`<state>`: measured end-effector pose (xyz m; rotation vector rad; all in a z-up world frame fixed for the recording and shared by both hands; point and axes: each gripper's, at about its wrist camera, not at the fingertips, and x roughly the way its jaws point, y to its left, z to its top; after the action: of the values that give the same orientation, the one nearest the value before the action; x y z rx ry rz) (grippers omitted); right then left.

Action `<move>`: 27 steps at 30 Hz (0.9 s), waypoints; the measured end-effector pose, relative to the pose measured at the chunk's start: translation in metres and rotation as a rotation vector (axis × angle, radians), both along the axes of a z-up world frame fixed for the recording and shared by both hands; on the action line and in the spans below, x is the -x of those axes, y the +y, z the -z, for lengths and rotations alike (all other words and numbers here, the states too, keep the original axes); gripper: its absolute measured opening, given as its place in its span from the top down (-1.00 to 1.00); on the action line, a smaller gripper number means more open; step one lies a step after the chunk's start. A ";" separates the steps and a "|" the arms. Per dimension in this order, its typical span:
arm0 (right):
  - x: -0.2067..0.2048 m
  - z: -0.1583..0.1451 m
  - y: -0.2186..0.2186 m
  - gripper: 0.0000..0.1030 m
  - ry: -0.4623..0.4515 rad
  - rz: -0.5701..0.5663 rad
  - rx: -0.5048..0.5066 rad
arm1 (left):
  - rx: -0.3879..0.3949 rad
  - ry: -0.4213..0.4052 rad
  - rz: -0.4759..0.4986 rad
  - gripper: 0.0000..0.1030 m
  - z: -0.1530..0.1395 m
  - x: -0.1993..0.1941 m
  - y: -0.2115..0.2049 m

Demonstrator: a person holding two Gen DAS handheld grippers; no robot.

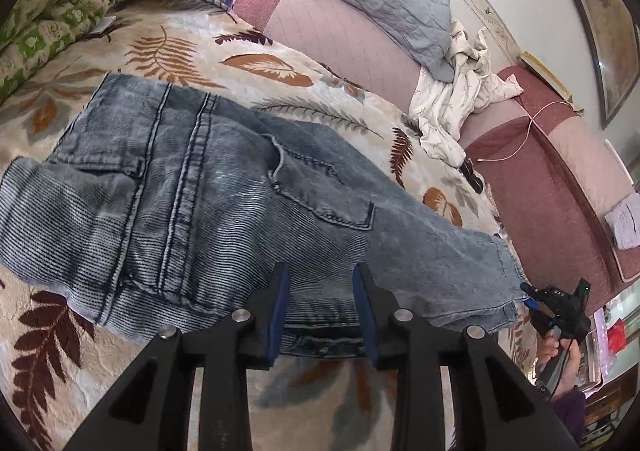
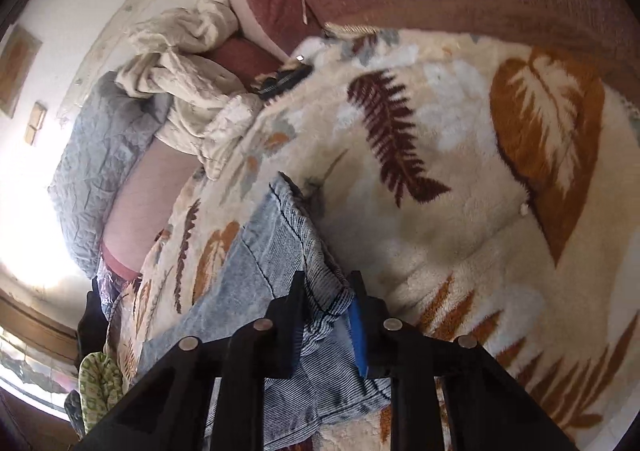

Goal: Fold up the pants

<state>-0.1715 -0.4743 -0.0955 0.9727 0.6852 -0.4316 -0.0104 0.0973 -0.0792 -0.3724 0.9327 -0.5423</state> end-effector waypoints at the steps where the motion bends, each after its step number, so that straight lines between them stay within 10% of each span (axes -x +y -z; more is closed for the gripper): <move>1: 0.004 -0.003 0.002 0.61 -0.015 0.001 0.007 | 0.016 0.001 0.003 0.36 0.004 -0.001 0.005; 12: 0.027 -0.013 0.024 0.58 0.130 -0.005 0.084 | 0.020 0.027 0.002 0.38 0.009 -0.009 0.020; 19: 0.031 -0.036 0.038 0.04 0.321 0.040 0.251 | 0.014 -0.016 0.013 0.38 0.002 -0.005 0.020; 23: 0.021 -0.063 0.063 -0.06 0.184 -0.038 0.335 | 0.069 -0.101 0.070 0.35 -0.011 0.004 0.011; 27: -0.020 -0.058 0.114 -0.06 0.115 -0.261 0.324 | 0.046 -0.182 0.133 -0.10 -0.017 0.016 -0.010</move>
<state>-0.1519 -0.3600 -0.0377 0.5473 0.8057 -0.3559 -0.0262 0.0875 -0.0626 -0.2981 0.7738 -0.7083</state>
